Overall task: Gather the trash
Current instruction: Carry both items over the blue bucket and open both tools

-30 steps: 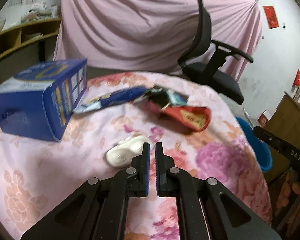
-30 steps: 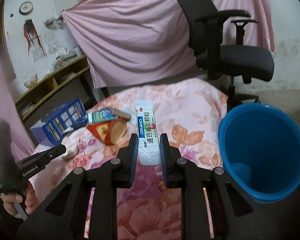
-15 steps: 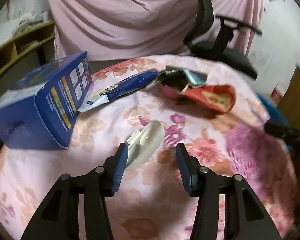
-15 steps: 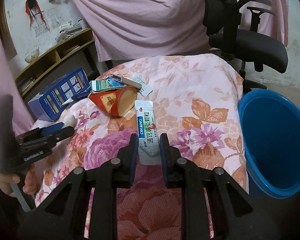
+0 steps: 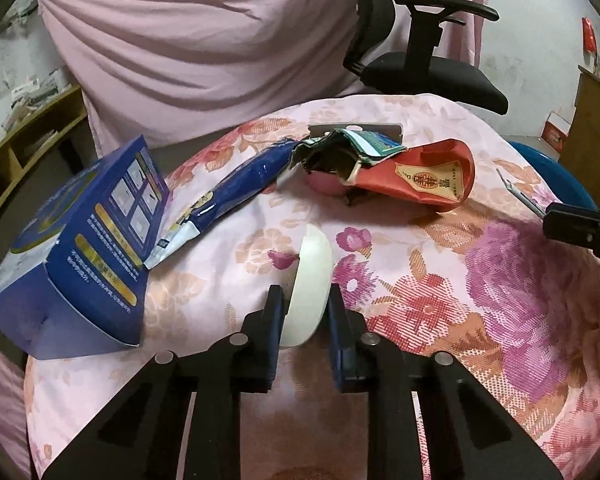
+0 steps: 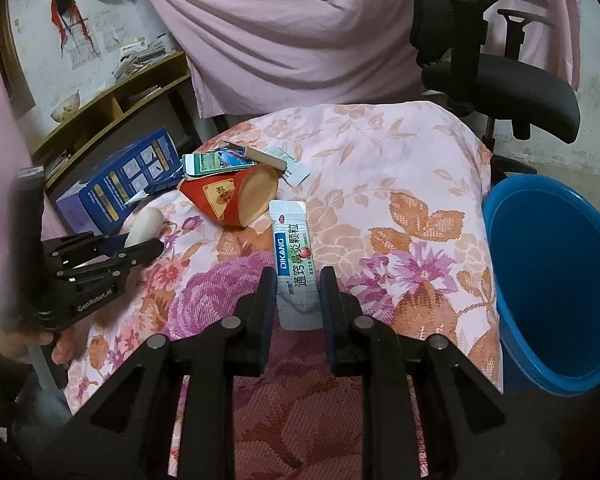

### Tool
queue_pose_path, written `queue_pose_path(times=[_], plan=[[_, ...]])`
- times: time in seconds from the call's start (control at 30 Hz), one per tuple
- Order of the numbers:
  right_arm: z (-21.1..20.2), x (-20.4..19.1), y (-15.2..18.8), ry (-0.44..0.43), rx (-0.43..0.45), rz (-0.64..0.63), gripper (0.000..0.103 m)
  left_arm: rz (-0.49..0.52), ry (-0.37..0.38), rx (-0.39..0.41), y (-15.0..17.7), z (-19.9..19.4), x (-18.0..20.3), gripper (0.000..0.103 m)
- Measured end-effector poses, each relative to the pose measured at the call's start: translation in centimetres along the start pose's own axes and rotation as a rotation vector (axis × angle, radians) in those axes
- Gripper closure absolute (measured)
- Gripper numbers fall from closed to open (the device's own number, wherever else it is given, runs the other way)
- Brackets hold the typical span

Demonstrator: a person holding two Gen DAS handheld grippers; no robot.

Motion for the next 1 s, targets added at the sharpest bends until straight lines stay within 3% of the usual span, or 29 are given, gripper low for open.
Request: queue_pose_path(times=[0.13, 0.23, 0.4, 0.6, 0.7, 0.83, 1.0], plan=[[-0.6, -0.1, -0.4, -0.006, 0.032, 0.006, 0.053, -0.061, 0.041, 0.063, -0.7, -1.3, 0.4, 0.086], [-1.6, -0.2, -1.1, -0.018, 0.09, 0.013, 0.053, -0.111, 0.082, 0.154, -2.2, -3.1, 1.2, 0.086], [-4.6, 0.1, -3.2, -0.016, 0.263, 0.017, 0.053, -0.178, 0.17, 0.317, -6.0, -6.2, 3.5, 0.086], [-8.8, 2.4, -5.2, 0.035, 0.479, 0.062, 0.053, -0.157, 0.285, 0.457, -11.0, -9.0, 7.6, 0.086], [-11.2, 4.2, -5.7, 0.096, 0.595, 0.085, 0.053, -0.126, 0.345, 0.487, -13.1, -9.4, 9.9, 0.086], [-13.5, 6.9, -6.1, 0.179, 0.687, 0.134, 0.053, -0.091, 0.419, 0.491, -15.2, -8.7, 13.2, 0.086], [-14.7, 11.0, -5.6, 0.306, 0.708, 0.2, 0.053, -0.049, 0.509, 0.459, -16.9, -6.9, 18.0, 0.086]])
Point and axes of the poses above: each gripper's, at about its wrist camera, not at the fingertips, and z roughly the way its jaws point, x to its right, y to its underside, the point moved 7 cm from there along z, roughly the way its jaws point, and after that the axes turned 9 degrees about x, right-handed, at the moved point
